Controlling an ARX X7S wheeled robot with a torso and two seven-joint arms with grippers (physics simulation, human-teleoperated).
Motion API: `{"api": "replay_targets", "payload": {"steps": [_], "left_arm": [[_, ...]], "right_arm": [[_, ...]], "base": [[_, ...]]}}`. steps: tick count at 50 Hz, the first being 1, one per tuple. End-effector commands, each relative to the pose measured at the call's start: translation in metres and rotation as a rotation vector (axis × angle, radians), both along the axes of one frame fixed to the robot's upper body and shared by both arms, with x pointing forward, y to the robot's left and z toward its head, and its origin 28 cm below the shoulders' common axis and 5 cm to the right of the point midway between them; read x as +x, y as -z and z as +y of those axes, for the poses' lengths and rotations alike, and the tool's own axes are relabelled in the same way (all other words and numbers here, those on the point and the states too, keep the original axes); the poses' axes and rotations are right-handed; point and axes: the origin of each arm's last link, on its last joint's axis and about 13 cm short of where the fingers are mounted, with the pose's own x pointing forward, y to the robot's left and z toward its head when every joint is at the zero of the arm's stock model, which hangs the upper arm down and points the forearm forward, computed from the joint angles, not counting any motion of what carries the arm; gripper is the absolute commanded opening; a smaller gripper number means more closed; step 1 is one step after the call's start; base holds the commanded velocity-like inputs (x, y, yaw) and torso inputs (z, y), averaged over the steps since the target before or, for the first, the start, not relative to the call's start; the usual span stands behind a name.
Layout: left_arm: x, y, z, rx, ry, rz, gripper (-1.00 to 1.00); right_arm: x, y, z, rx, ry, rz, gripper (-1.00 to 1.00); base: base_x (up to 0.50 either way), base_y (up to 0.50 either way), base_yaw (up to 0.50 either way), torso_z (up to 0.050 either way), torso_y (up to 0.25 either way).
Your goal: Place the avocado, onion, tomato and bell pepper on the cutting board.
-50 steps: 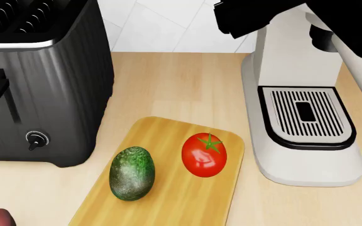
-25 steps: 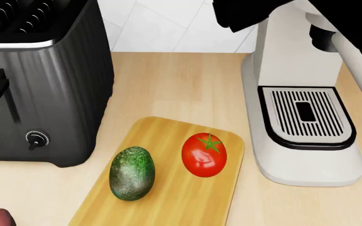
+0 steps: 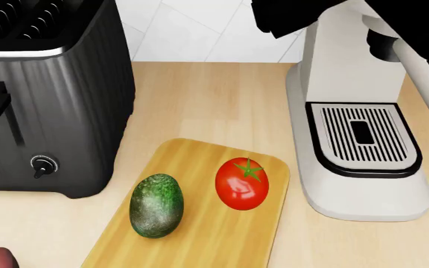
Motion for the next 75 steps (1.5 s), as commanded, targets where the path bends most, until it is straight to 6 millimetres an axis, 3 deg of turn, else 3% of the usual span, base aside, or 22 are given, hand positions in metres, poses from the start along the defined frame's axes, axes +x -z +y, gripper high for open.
{"api": "replay_targets", "payload": {"steps": [1,35,36,46,58,75], "left_arm": [[0.003,0.012,0.005,0.0,-0.023,0.023,1.0],[0.017,0.045,0.013,0.014,-0.074,0.076,1.0],[0.017,0.044,0.013,0.016,-0.073,0.073,-1.0],[0.02,0.029,0.008,0.018,-0.021,-0.003,-1.0],[0.032,-0.01,-0.023,-0.036,0.144,-0.138,-1.0],[0.045,-0.031,-0.059,-0.083,0.327,-0.188,-1.0]], "right_arm": [[0.0,0.002,0.0,0.003,0.001,0.002,1.0],[-0.004,0.002,-0.002,0.005,0.01,-0.002,1.0],[-0.004,0.002,-0.002,0.005,0.01,-0.002,1.0],[-0.006,0.001,-0.003,0.013,0.013,-0.001,1.0],[-0.007,-0.004,-0.006,0.011,0.035,-0.011,1.0],[-0.006,-0.003,-0.011,0.016,0.062,-0.007,1.0]], "base": [[0.0,0.0,0.0,0.0,0.0],[0.0,0.0,0.0,0.0,0.0],[0.0,0.0,0.0,0.0,0.0],[0.0,0.0,0.0,0.0,0.0],[0.0,0.0,0.0,0.0,0.0],[0.0,0.0,0.0,0.0,0.0]]}}
